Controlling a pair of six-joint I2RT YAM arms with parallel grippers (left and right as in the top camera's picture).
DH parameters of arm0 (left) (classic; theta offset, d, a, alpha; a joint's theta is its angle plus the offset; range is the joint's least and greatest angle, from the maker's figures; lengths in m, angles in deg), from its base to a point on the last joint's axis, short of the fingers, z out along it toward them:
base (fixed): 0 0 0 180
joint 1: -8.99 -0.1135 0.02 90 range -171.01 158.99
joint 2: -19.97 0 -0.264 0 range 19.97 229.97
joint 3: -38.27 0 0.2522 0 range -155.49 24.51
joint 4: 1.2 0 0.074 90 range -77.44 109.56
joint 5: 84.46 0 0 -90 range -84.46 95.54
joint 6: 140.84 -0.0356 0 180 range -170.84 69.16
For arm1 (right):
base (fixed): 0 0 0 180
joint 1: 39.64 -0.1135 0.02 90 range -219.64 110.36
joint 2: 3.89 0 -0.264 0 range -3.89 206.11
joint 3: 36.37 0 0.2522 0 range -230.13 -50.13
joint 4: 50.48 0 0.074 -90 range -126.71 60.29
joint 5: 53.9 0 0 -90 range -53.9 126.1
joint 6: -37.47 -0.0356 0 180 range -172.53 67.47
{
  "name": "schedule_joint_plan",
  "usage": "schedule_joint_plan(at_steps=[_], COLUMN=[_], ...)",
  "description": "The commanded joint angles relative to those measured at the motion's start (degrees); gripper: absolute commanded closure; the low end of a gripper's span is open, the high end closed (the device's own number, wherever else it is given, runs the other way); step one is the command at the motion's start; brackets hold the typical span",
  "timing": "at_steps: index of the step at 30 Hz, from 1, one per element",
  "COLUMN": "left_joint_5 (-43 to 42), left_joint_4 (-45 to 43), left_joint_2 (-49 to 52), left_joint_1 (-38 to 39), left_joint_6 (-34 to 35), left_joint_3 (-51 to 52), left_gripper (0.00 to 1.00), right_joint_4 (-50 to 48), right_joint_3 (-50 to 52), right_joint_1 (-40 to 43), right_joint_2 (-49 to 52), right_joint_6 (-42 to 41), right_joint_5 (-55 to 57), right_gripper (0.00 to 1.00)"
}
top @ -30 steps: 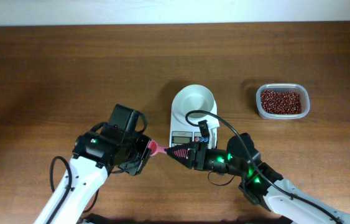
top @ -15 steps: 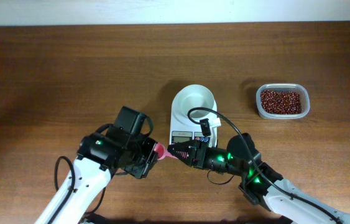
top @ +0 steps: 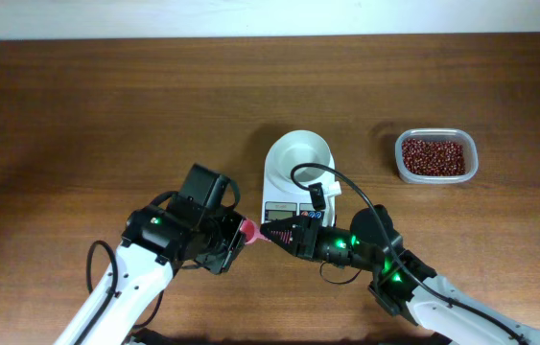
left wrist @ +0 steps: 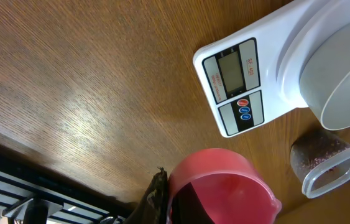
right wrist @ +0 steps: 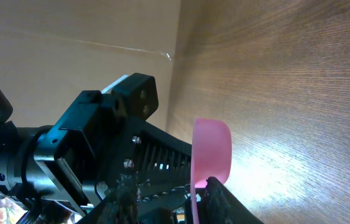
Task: Scoop and weigh 50g on scale
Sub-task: 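Grasp the pink scoop with the right gripper, release with left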
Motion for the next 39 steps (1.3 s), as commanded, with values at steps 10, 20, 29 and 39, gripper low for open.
schedule_joint_plan(at_steps=[10,20,29,39], left_joint_5=[0.61,0.61,0.59,0.59], left_joint_4=[-0.09,-0.09,-0.04,2.75], left_joint_2=[-0.44,-0.44,-0.44,-0.44], left_joint_1=[0.46,0.46,0.46,0.46], left_joint_6=[0.57,0.55,0.55,0.28], left_joint_3=[-0.04,-0.04,-0.04,-0.04], left_gripper=[1.0,1.0,1.0,1.0], right_joint_4=[-0.2,0.31,2.23,2.19], right_joint_3=[-0.9,-0.9,-0.9,-0.9], right_joint_1=[-2.78,-2.78,-2.78,-2.75], right_joint_2=[0.35,0.35,0.35,0.35], right_joint_6=[0.35,0.35,0.35,0.35], right_joint_5=[0.2,0.2,0.2,2.4], right_gripper=[0.69,0.79,0.86,0.83])
